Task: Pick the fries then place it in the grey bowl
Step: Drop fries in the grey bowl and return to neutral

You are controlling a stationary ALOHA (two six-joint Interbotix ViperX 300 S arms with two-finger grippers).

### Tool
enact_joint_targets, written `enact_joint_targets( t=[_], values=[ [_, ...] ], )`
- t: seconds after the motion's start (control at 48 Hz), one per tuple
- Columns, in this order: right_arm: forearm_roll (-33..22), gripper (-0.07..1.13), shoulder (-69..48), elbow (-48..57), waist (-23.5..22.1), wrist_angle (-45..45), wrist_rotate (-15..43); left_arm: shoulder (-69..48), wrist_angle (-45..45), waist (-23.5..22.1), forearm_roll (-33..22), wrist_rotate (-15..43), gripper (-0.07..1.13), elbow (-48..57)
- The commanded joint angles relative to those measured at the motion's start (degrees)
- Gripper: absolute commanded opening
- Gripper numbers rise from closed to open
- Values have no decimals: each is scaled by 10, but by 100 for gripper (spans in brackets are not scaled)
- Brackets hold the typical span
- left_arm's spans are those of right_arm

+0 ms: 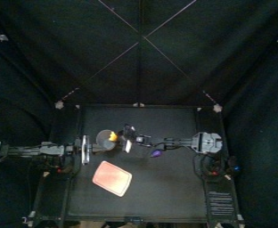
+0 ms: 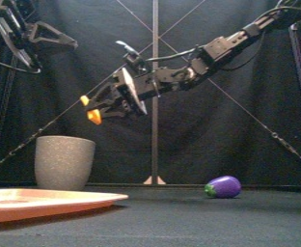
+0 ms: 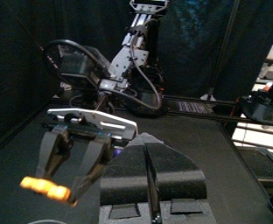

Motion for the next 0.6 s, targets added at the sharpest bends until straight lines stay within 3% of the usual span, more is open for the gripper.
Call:
enact_joint_targets(
  t=[0.021, 0.312, 0.604],
  values=[
    [1, 81, 9, -55, -1, 13, 0, 2, -5, 3, 2, 2, -1, -11],
    [-6, 97, 57, -122, 1, 71, -2, 2, -4, 7, 4, 2, -1, -9],
    [-7, 97, 25, -90, 11, 76, -2, 2, -4, 6, 7, 1, -1, -4]
  ],
)
